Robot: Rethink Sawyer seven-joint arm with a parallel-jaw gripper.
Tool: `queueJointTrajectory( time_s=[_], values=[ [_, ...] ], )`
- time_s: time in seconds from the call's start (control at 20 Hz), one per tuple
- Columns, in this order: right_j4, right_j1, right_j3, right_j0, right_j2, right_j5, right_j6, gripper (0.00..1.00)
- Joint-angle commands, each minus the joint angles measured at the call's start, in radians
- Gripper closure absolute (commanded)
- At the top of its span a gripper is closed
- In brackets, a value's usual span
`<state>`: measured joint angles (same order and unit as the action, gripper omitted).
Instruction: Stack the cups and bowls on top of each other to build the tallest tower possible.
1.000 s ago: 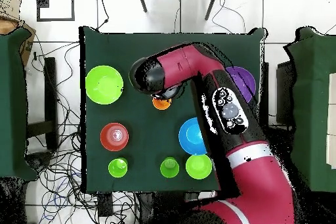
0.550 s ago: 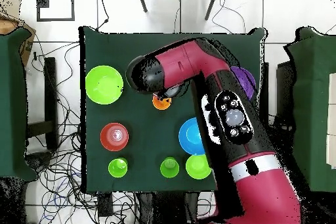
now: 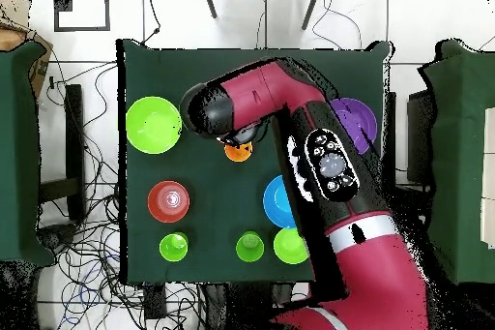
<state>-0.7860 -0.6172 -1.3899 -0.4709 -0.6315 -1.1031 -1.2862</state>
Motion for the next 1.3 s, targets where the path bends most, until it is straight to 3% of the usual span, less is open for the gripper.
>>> queueJointTrajectory(
  time_s=[0.05,0.25,0.65,0.85,1.05,1.3],
  values=[
    [0.017,0.117,0.055,0.021,0.04,-0.094,0.084,0.0],
    [0.023,0.065,0.01,0.009,0.042,-0.096,0.105,0.0],
    [0.125,-0.226,-0.155,-0.03,0.008,-0.195,0.198,0.0],
    [0.169,-0.316,-0.193,-0.054,-0.02,-0.238,0.254,0.0],
    [0.201,-0.342,-0.212,-0.056,-0.036,-0.261,0.237,0.0],
    [0.243,-0.274,-0.275,-0.045,-0.023,-0.21,0.117,0.0]
  ],
)
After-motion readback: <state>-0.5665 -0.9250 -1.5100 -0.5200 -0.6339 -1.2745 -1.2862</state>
